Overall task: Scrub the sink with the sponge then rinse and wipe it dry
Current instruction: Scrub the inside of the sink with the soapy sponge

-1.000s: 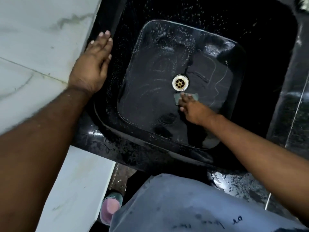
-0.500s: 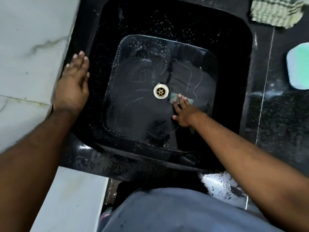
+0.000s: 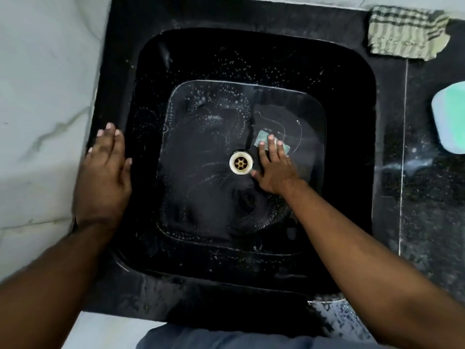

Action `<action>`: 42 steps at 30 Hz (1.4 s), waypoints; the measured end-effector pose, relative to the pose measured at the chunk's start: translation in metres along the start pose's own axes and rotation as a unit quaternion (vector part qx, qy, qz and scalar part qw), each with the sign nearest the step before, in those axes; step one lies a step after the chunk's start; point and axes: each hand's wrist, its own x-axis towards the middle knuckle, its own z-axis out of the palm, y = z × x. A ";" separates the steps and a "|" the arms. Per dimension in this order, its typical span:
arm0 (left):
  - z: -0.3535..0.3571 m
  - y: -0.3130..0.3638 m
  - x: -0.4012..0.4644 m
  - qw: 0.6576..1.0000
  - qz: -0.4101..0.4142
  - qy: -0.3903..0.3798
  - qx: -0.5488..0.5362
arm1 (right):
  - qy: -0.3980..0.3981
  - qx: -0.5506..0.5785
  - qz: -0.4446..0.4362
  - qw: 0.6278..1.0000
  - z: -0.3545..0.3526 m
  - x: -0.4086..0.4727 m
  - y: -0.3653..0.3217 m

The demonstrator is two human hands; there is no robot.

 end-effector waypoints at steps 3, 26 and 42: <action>-0.001 0.006 0.001 1.000 -0.007 -0.010 0.018 | -0.008 -0.038 -0.010 0.999 0.025 -0.028 0.004; -0.002 0.008 0.004 0.997 -0.015 -0.033 0.074 | 0.225 0.169 0.024 0.959 -0.044 0.061 -0.018; -0.002 0.008 0.003 0.996 -0.018 -0.042 0.074 | 0.194 0.166 0.030 0.966 -0.081 0.106 -0.012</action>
